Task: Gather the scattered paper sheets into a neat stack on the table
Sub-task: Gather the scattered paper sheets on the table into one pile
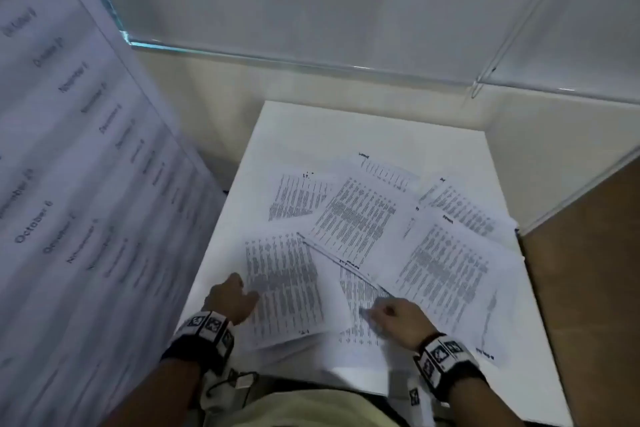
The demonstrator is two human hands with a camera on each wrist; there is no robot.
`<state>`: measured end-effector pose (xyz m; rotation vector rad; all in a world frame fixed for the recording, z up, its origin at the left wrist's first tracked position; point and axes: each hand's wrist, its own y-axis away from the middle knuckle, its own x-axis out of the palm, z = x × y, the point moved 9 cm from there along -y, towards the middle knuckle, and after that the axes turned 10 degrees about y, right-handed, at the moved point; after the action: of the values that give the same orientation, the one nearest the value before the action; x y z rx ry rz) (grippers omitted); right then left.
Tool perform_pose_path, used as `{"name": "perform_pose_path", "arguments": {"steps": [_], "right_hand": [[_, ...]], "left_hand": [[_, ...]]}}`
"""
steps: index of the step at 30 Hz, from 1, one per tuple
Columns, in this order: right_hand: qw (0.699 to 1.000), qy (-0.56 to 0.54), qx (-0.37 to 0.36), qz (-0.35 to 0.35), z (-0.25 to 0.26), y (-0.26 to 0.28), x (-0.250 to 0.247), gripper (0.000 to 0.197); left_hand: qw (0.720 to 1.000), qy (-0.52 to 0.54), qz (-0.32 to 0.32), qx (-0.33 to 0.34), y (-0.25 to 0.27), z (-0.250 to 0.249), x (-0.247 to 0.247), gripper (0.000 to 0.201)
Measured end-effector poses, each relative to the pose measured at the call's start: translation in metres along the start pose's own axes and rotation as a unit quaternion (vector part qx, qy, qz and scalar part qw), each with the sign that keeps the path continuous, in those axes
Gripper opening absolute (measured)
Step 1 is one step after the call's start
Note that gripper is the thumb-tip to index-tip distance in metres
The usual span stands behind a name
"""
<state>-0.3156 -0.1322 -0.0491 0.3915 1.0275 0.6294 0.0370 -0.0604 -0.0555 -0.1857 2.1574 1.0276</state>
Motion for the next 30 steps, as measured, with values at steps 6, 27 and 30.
{"name": "perform_pose_path", "arguments": {"steps": [6, 27, 30], "right_hand": [[0.994, 0.109, 0.001, 0.022, 0.064, -0.031, 0.034, 0.038], [0.975, -0.195, -0.099, -0.038, 0.059, 0.025, -0.023, 0.032], [0.961, -0.267, -0.059, -0.033, 0.023, 0.037, -0.042, 0.018]], "left_hand": [[0.993, 0.103, 0.025, -0.052, 0.014, 0.023, 0.029, 0.053], [0.902, 0.424, 0.033, -0.075, 0.023, 0.011, 0.024, 0.043], [0.882, 0.455, 0.126, 0.013, 0.034, -0.056, 0.037, 0.038]]}}
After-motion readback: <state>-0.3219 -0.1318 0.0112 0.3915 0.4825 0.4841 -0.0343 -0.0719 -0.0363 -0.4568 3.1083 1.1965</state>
